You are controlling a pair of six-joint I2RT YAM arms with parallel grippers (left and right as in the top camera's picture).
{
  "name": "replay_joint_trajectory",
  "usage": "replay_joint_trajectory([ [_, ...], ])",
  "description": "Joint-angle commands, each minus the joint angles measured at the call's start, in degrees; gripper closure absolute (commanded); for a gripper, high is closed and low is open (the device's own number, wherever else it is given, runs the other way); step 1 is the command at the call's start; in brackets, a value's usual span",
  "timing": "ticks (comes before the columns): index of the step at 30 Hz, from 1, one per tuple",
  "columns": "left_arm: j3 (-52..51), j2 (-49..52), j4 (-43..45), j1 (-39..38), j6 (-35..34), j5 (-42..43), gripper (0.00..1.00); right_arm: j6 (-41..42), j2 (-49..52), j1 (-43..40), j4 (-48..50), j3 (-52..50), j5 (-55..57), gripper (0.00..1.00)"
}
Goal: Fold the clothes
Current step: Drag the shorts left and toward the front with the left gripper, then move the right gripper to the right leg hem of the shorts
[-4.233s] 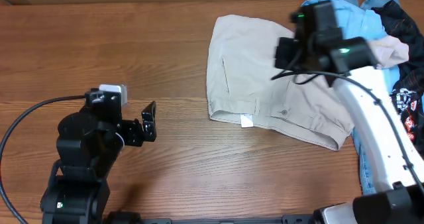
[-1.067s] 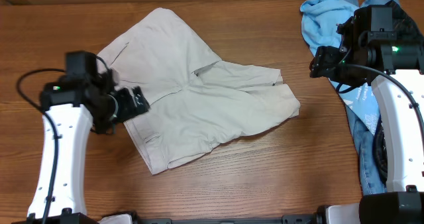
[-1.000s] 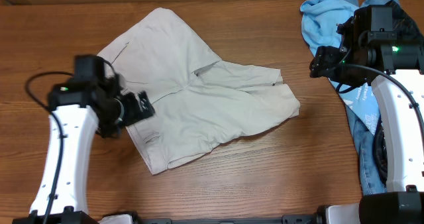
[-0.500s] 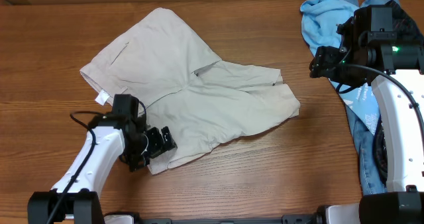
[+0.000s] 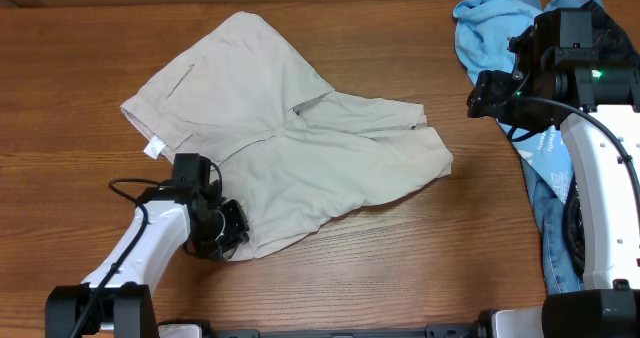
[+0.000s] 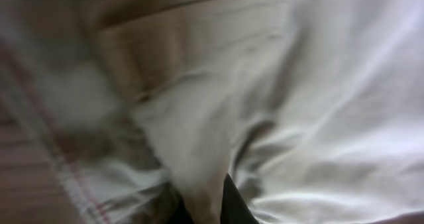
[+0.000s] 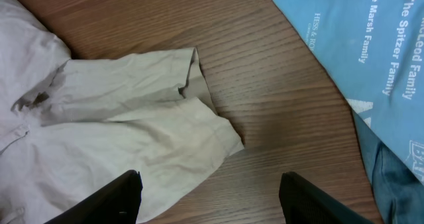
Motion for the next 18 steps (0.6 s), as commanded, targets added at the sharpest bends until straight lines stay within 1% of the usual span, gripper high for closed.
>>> replay_joint_trajectory([
  [1, 0.9, 0.2, -1.6, 4.4, -2.3, -6.8, 0.96, -0.4, -1.3, -0.2, 0.2, 1.2, -0.1, 0.29],
  [3, 2.6, 0.2, -2.9, 8.7, -1.7, -7.9, 0.96, -0.4, -1.3, -0.2, 0.2, 1.2, -0.1, 0.29],
  [5, 5.3, 0.2, -3.6, 14.0, -0.3, -8.1, 0.96, -0.4, -1.3, -0.2, 0.2, 1.2, -0.1, 0.26],
  [7, 9.0, 0.2, -4.3, 19.3, 0.9, -9.3, 0.96, -0.4, -1.3, -0.2, 0.2, 0.9, -0.1, 0.23],
  [9, 12.9, 0.2, -5.3, 23.7, 2.3, -9.5, 0.96, -0.4, -1.1, -0.2, -0.2, 0.6, -0.2, 0.23],
  [11, 16.5, 0.2, -6.2, 26.7, 4.7, -9.6, 0.96, -0.4, -0.8, -0.2, -0.9, 0.2, -0.8, 0.22],
  [14, 20.9, 0.2, -8.3, 29.4, 5.1, -13.2, 0.96, -0.4, -0.1, 0.0, -0.8, -1.5, -5.8, 0.22],
  [16, 22.5, 0.2, -9.7, 30.4, 5.1, -13.9, 0.91, -1.4, 0.3, 0.2, 0.3, -3.6, -9.4, 0.22],
  [18, 22.7, 0.2, -11.3, 30.6, 4.9, -13.9, 0.83, -2.1, 0.9, 0.6, 1.2, -5.5, -11.4, 0.22],
])
